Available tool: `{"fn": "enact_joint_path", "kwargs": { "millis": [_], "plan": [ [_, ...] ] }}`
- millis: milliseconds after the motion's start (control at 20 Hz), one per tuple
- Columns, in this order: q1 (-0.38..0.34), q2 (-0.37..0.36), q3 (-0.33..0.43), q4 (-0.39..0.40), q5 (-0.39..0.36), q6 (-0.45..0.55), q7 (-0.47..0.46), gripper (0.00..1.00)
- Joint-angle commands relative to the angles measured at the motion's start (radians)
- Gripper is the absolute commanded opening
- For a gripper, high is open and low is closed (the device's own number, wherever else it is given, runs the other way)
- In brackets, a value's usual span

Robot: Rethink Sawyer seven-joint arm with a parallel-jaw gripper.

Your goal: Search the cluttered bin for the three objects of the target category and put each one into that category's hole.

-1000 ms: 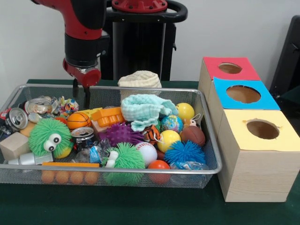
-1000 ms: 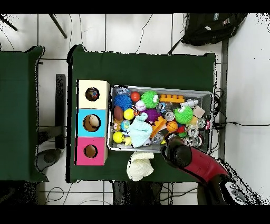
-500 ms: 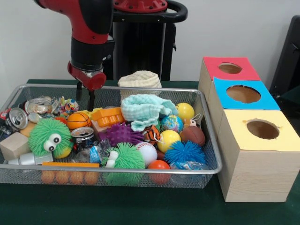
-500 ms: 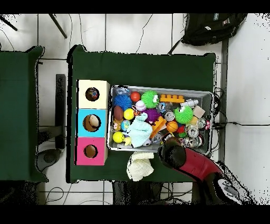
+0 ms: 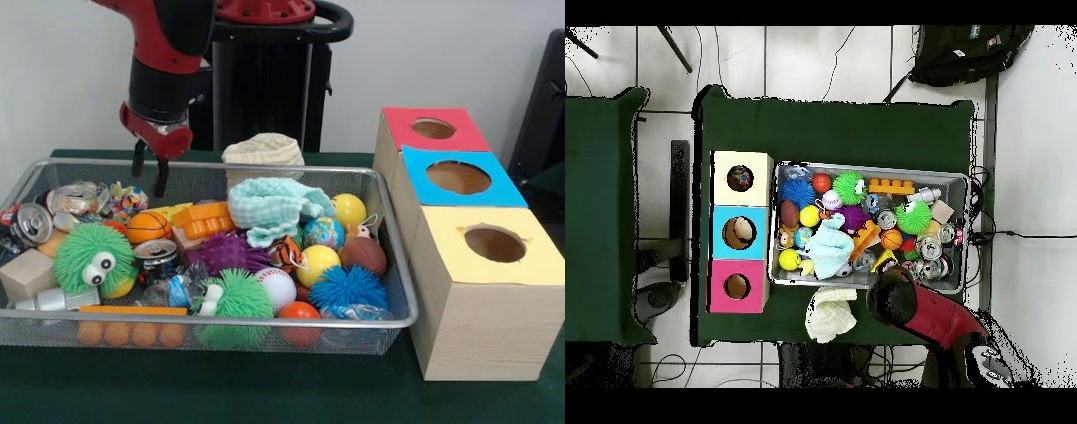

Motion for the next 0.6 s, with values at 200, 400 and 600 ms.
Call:
{"fn": "enact_joint_path", "kwargs": {
  "millis": [200,400,600],
  "plan": [
    [0.087,-0.023,-0.094,0.007,0.029,-0.017,0.159,1.0],
    [0.087,-0.005,-0.093,-0.011,0.041,-0.023,0.162,1.0],
    [0.044,0.071,-0.045,-0.058,0.043,-0.078,0.156,1.0]
  ]
}}
